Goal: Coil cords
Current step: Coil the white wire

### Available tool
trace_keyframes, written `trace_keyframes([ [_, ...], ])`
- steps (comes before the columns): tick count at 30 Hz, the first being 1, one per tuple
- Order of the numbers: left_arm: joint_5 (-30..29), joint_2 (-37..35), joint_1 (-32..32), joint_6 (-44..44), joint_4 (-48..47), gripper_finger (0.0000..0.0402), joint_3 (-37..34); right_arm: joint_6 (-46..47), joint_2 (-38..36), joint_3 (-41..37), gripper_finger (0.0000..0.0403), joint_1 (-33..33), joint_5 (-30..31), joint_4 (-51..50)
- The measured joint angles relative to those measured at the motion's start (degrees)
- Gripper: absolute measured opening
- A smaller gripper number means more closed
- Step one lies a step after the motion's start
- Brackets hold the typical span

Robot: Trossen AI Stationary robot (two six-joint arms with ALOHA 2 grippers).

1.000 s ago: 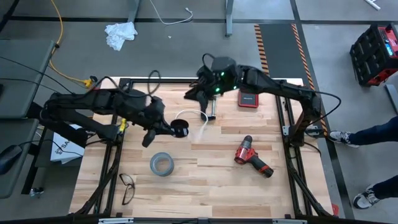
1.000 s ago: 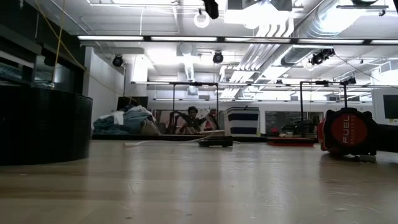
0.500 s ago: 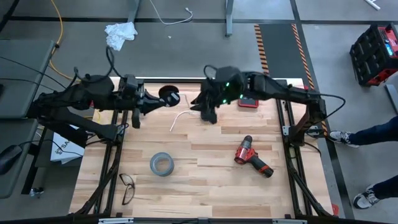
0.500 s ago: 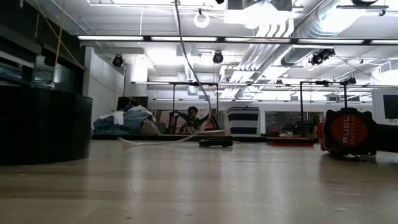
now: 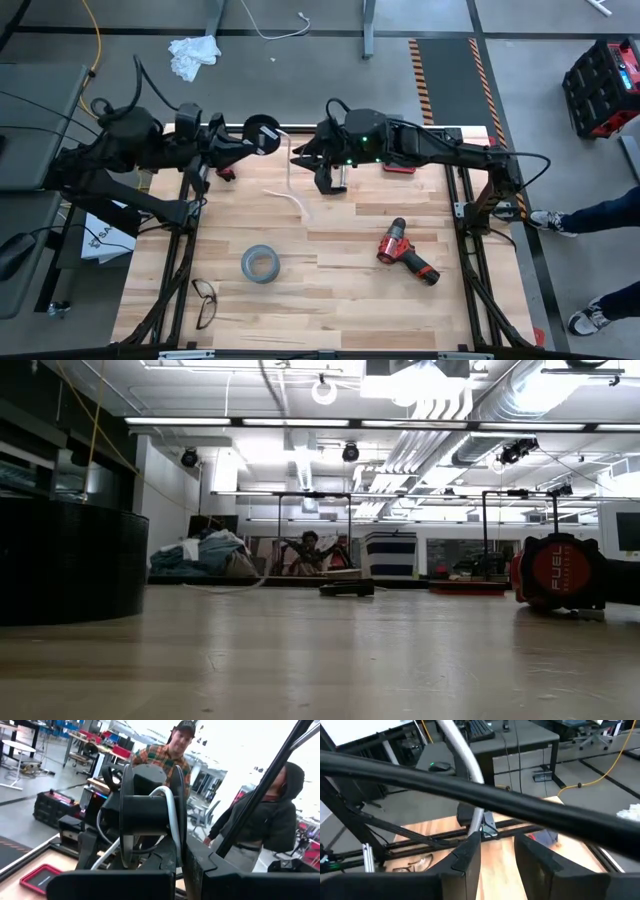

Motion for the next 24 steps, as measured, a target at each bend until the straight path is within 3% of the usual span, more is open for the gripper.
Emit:
trace_keyframes([
  [24,-1.1,-0.1,0.0,1.2,8.5,0.0001,0.0,8.4,1.8,0.0,0.0112,-0.1,-2.8,11.7],
])
